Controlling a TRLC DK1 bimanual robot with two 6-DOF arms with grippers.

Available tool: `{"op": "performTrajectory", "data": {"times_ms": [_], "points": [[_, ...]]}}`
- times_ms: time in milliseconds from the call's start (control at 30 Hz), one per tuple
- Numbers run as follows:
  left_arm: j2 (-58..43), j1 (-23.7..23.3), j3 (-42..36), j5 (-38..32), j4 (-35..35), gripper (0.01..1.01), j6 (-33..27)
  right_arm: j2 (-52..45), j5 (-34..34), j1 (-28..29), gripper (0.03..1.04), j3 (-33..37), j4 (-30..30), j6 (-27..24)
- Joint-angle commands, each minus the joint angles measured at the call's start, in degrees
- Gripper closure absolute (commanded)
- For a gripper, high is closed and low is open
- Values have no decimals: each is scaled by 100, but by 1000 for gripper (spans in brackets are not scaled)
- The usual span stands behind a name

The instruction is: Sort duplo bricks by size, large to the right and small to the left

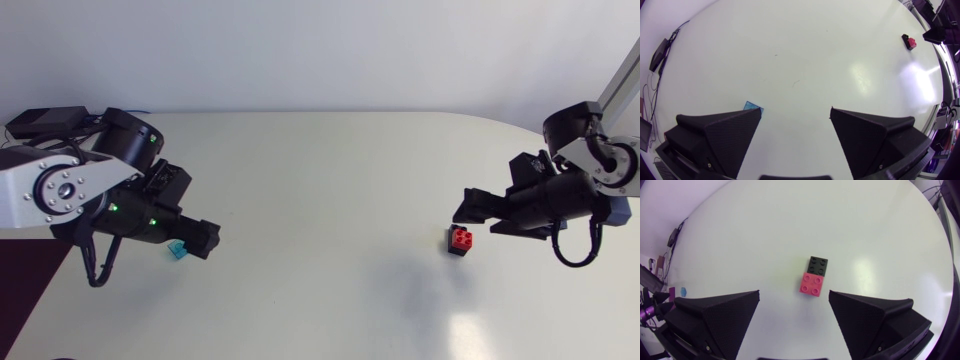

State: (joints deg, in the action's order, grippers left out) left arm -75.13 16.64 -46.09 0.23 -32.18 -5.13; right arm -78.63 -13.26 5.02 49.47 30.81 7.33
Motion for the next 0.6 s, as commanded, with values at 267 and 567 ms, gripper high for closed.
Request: {"op": "performTrajectory", "data": {"times_ms": [267,567], "points": [[-203,146,-182,47,90,74,-15,-1155,974,-449,131,440,83,339],[-195,190,-120,56,98,74,-32,-1946,1475,-633,256,713,136,567]]}}
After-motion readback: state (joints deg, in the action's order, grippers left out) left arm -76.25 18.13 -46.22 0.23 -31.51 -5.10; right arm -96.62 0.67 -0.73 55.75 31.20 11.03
